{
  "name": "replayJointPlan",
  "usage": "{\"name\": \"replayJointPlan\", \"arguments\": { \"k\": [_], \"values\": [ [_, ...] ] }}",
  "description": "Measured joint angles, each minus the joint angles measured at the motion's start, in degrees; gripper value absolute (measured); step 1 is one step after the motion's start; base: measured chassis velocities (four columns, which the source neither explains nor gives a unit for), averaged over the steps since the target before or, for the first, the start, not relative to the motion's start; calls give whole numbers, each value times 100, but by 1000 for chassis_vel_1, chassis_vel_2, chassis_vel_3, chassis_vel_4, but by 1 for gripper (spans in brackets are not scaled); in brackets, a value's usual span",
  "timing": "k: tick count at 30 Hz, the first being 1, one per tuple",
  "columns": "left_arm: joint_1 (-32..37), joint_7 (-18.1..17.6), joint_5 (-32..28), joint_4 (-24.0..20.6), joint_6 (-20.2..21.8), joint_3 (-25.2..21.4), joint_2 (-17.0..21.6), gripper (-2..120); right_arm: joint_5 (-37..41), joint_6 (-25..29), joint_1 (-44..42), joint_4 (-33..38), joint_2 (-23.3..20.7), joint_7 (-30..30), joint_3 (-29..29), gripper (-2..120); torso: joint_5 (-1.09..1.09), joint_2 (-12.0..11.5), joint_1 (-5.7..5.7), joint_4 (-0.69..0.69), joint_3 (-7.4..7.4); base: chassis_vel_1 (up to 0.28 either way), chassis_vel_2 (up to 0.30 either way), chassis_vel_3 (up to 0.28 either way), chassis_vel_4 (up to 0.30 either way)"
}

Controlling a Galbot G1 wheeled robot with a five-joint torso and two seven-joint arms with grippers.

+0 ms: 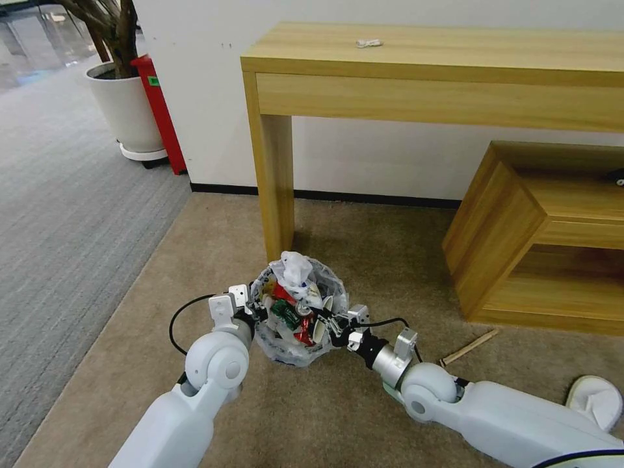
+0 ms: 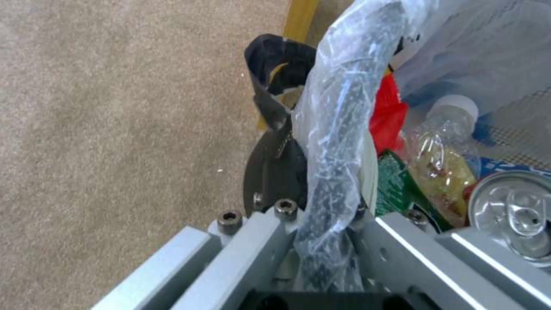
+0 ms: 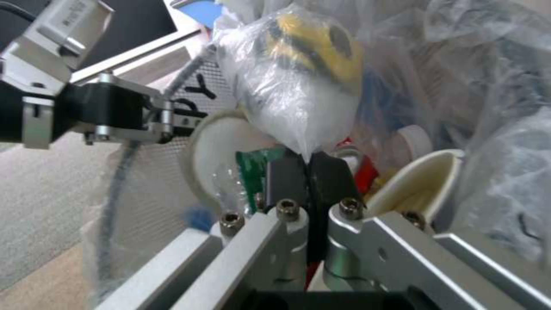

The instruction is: Pick up the trash bin and place the garbage on the floor into it.

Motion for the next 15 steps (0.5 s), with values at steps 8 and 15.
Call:
{"name": "replayJointPlan", "arguments": {
  "k": [8, 15],
  "values": [
    [17, 29, 9, 51, 0, -35, 2, 0, -32, -34, -39, 37, 22, 1, 100, 28, 0, 0, 0, 1, 0, 0, 0, 0, 0],
    [-57, 42, 6, 207, -3, -54, -10, 0, -25, -55, -48, 138, -17, -29, 139, 52, 0, 0, 0, 0, 0, 0, 0, 0, 0]
  ]
}}
